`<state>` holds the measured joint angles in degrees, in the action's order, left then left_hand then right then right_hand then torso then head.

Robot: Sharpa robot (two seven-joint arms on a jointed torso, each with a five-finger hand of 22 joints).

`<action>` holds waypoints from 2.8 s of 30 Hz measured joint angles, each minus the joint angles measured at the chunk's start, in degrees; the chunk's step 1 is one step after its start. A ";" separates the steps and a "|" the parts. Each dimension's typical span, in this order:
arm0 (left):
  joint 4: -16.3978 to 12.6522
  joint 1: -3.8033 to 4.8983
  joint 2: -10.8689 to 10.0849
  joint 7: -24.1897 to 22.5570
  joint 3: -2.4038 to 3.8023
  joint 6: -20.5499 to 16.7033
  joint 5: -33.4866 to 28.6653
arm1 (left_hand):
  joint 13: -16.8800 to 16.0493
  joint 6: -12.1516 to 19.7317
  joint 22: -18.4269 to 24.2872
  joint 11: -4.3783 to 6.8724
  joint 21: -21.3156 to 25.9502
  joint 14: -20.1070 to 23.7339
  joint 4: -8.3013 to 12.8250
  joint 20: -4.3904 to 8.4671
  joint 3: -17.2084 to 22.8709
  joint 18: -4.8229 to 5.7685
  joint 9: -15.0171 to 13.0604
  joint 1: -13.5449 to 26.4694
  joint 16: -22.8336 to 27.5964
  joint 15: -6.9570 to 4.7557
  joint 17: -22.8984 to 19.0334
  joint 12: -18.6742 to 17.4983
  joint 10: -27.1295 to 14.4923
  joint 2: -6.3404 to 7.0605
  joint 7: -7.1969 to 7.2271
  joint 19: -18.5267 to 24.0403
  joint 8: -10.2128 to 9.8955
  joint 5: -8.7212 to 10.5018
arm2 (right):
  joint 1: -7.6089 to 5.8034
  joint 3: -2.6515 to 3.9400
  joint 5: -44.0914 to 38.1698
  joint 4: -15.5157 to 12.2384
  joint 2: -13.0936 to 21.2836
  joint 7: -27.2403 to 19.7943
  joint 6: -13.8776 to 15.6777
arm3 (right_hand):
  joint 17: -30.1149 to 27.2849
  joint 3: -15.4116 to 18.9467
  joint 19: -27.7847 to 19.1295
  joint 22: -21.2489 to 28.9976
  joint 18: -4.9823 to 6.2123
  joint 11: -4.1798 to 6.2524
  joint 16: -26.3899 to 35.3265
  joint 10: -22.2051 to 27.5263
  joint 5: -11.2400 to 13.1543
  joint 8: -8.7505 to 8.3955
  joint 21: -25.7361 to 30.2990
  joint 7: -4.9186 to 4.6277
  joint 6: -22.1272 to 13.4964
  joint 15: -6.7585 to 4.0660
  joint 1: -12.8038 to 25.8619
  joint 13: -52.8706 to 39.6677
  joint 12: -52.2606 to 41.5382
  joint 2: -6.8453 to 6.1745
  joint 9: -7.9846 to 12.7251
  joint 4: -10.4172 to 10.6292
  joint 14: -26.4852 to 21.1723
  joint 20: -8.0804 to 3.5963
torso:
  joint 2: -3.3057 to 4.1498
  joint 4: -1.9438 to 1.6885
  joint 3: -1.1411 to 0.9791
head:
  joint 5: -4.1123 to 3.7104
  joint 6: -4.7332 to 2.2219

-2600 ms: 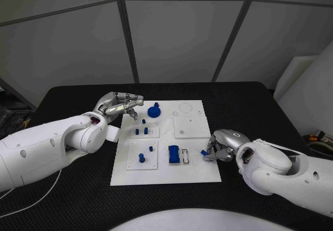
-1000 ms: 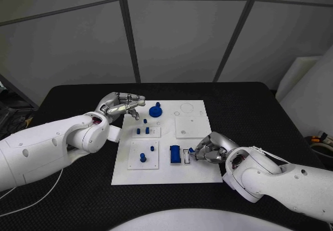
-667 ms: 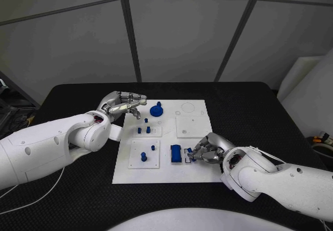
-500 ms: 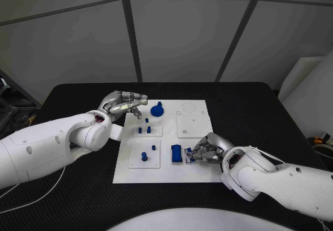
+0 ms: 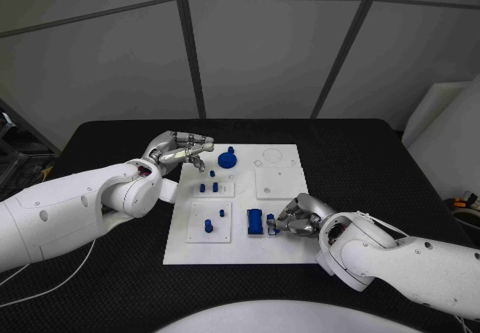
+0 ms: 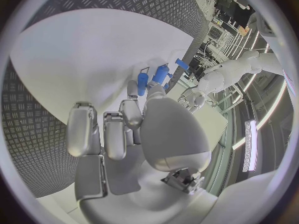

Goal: Assemble the parts on the task board

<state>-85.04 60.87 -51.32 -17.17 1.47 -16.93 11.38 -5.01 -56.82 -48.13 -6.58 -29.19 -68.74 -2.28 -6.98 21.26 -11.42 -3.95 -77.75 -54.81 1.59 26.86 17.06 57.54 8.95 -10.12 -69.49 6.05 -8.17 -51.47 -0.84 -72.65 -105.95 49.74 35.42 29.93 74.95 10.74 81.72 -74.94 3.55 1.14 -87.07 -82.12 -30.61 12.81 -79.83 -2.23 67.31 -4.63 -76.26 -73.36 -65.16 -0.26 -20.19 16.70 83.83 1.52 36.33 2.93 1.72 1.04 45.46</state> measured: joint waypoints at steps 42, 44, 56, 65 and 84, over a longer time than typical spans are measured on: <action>0.72 0.00 0.43 0.02 0.00 0.13 0.00 | -0.01 0.00 0.05 0.00 0.00 0.00 -0.15 0.00 -0.15 0.00 0.05 0.23 0.00 0.00 -0.14 0.21 0.01 -0.23 0.00 0.00 0.00 0.00 | 0.01 -0.02 -0.02 -0.94 2.56 -1.28 -2.85 | -0.02 2.84 0.11 0.02 0.00 0.69 -0.45 -1.10 9.93 -0.01 -0.24 -0.01 -0.01 -0.19 0.75 -1.63 -1.49 0.53 -2.25 -3.67 0.22 -0.11 | -0.07 0.03 -0.03 | -0.60 -0.04; 0.75 0.00 0.43 0.02 0.00 0.13 0.00 | -0.01 0.00 0.05 -0.01 0.00 0.00 -0.15 0.00 -0.16 0.00 0.05 0.23 0.01 0.00 -0.14 0.21 0.01 -0.23 0.00 0.00 0.00 0.00 | 0.01 -0.02 -0.24 -0.74 2.29 -1.43 -3.12 | -0.02 2.58 0.20 0.02 0.00 0.67 -0.45 -1.08 11.66 -0.01 -0.24 0.19 0.19 -0.18 -1.00 -1.61 -1.39 0.42 -2.36 -4.56 0.22 -0.20 | -0.07 -0.04 -0.03 | -0.61 -0.04; 0.81 -0.01 0.37 0.02 0.00 0.15 0.00 | -0.01 0.00 0.04 0.00 0.00 0.00 -0.15 0.00 -0.15 0.00 0.04 0.23 0.01 0.00 -0.14 0.21 0.01 -0.23 0.00 0.00 0.00 0.00 | -0.01 0.01 -1.50 0.63 0.83 -1.89 -4.19 | -0.03 2.67 0.20 0.03 0.00 0.61 -0.45 -1.01 13.15 0.30 -0.24 0.20 0.21 -0.33 -2.62 -1.60 -1.62 0.58 -2.64 -5.08 0.06 -0.20 | 0.06 -0.08 0.01 | -0.50 0.22; 0.78 -0.01 0.30 0.04 -0.01 0.17 0.00 | -0.01 0.00 0.04 -0.01 0.00 0.00 -0.15 0.00 -0.15 0.00 0.04 0.23 0.01 0.00 -0.14 0.21 0.01 -0.23 0.00 0.00 0.00 0.00 | -0.04 0.04 -2.24 1.03 0.43 -1.88 -4.34 | -0.03 2.53 0.20 0.03 0.00 0.61 -0.45 -1.01 13.16 0.48 -0.24 0.20 0.24 -0.32 -2.92 -1.56 -1.90 0.89 -2.55 -5.21 0.05 -0.19 | 0.04 -0.07 0.00 | -0.35 0.40; 0.83 -0.01 0.32 0.02 0.00 0.20 -0.01 | -0.01 0.00 0.03 -0.01 0.02 0.00 -0.15 0.00 -0.15 0.00 0.04 0.22 0.01 0.00 -0.19 0.20 0.01 -0.23 0.00 0.00 0.00 0.00 | -0.10 -0.02 5.38 1.30 3.60 -19.26 -3.48 | -1.56 4.90 -9.22 9.74 1.89 -1.71 8.12 6.93 18.50 -2.89 12.39 -2.76 -6.14 1.16 -0.52 10.37 18.06 -0.32 -2.00 -1.05 0.10 1.55 | -0.06 0.05 0.03 | -0.53 -0.57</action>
<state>-84.21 60.87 -51.00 -17.15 1.47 -16.73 11.37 -5.03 -56.82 -48.10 -6.59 -29.17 -68.75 -2.44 -6.98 21.11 -11.42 -3.91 -77.53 -54.81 1.59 26.67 17.27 57.55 8.73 -10.12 -69.50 6.05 -8.17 -51.57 -0.86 -67.27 -104.65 53.34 16.16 26.45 73.38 15.64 72.50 -65.20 5.45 -0.57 -78.95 -75.19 -12.11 9.92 -67.44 -4.98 61.17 -3.46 -76.78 -62.99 -47.10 -0.58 -22.19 15.64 83.93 3.07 36.27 2.98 1.75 0.51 44.88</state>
